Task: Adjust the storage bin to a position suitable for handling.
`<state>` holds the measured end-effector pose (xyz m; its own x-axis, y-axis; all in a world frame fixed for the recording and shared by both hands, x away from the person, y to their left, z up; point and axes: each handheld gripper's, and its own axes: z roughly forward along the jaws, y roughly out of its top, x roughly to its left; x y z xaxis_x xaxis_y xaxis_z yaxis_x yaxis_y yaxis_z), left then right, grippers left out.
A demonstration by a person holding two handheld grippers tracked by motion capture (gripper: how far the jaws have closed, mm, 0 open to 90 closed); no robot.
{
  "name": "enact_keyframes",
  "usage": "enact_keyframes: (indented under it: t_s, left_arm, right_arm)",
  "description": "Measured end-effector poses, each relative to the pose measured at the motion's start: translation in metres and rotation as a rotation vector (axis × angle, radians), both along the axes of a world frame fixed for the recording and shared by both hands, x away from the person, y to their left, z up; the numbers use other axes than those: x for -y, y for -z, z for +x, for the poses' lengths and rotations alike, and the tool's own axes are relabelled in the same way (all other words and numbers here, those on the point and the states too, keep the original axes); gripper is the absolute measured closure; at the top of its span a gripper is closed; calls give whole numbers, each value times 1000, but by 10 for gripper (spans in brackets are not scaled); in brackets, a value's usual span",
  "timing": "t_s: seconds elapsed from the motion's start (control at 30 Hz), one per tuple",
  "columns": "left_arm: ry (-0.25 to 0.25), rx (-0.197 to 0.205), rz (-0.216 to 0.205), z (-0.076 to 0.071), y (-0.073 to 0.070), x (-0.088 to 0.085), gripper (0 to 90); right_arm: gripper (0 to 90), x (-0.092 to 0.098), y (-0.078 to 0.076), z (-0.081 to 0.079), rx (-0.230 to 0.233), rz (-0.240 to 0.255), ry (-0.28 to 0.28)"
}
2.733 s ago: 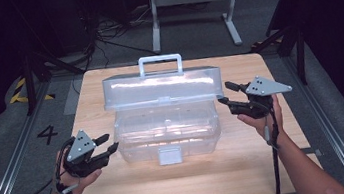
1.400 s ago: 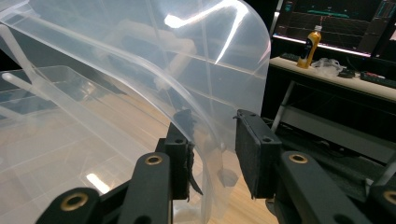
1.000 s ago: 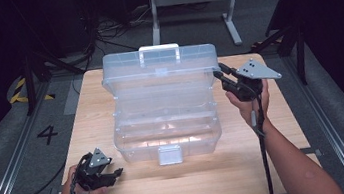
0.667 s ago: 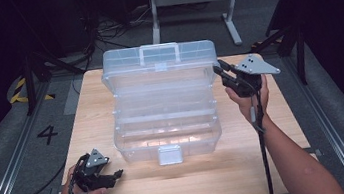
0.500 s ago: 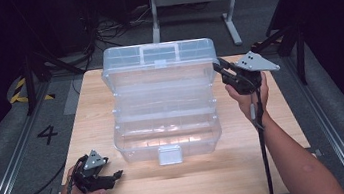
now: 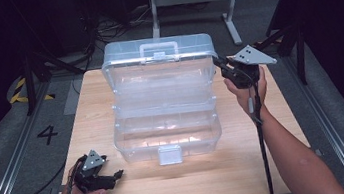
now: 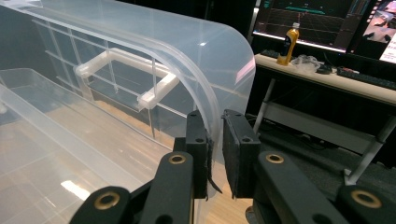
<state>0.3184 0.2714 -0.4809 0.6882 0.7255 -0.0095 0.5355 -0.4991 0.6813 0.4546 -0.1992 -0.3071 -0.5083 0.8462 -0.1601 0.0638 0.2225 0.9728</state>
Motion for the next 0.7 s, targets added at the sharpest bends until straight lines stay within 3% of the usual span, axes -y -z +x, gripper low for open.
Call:
enact_keyframes:
  t_s: [0.7]
  left_arm:
    - [-18, 3, 4, -2, 0, -2, 169]
  right_arm:
    - [830, 0, -5, 21, -35, 9, -3]
